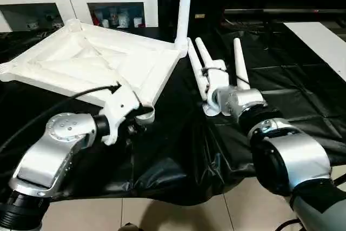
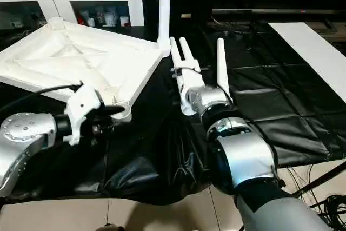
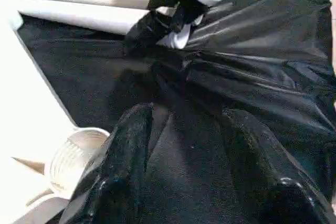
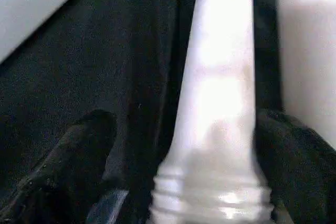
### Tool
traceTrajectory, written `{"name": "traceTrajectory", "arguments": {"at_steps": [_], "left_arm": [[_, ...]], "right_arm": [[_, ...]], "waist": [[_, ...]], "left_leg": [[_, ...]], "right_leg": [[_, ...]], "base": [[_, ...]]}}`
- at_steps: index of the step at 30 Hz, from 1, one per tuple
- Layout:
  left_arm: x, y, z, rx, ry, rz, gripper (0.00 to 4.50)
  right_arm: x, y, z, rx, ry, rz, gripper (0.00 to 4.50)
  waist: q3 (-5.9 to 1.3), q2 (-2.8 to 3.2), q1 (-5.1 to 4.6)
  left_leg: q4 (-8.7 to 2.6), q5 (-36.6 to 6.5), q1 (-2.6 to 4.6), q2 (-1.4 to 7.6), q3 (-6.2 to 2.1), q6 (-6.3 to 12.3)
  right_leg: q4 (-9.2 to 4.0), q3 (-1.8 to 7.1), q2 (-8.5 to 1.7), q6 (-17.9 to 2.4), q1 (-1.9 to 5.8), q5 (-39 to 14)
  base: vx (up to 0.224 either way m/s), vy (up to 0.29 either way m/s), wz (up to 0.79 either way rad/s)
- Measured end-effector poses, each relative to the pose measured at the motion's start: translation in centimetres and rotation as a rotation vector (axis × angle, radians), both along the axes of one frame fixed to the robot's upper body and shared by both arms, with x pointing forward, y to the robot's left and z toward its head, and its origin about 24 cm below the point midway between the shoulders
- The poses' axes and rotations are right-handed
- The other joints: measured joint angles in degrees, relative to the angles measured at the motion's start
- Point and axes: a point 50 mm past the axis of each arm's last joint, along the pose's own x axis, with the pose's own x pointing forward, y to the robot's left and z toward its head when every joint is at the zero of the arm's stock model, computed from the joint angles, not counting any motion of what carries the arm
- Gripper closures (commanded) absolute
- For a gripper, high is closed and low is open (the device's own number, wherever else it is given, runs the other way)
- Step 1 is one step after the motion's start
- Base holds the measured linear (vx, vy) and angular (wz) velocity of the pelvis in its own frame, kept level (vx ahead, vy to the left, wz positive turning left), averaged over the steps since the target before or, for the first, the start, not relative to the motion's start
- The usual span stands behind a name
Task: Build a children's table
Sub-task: Pick table leg
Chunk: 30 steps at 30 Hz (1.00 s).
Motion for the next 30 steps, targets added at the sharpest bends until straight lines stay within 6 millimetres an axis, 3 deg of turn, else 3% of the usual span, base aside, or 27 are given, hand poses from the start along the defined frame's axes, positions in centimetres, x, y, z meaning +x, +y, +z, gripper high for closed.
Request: {"name": "traceTrajectory", "arguments": {"at_steps": [7,21,30], "left_arm": [[-0.1,-0.2,-0.1,0.000,0.017,-0.010,2.12],[-0.3,-0.1,0.0,0.019,0.023,-0.013,2.12],[-0.3,0.1,0.0,0.025,0.022,-0.009,2.12]], "right_arm": [[-0.5,-0.3,-1.1,-0.008,0.044,-0.006,0.05],[-0.6,-0.5,-1.2,-0.014,0.055,-0.028,1.41],[-0.6,-0.7,-1.5,0.013,0.043,-0.062,1.60]], "waist": [[0.00,0.00,0.02],[0.00,0.00,-0.01],[0.00,0.00,-0.02]], "left_leg": [[0.14,0.0,0.01,0.00,-0.01,0.00],[0.52,0.0,0.13,0.00,-0.06,-0.03],[0.57,0.0,0.14,0.00,-0.07,-0.07]], "right_leg": [[0.12,0.00,0.00,0.0,0.02,0.0],[0.69,0.07,-0.01,0.0,0.01,0.0],[0.73,0.08,-0.01,0.0,0.01,0.0]], "base": [[0.000,0.000,0.00],[0.000,0.000,0.00],[0.000,0.000,0.00]]}}
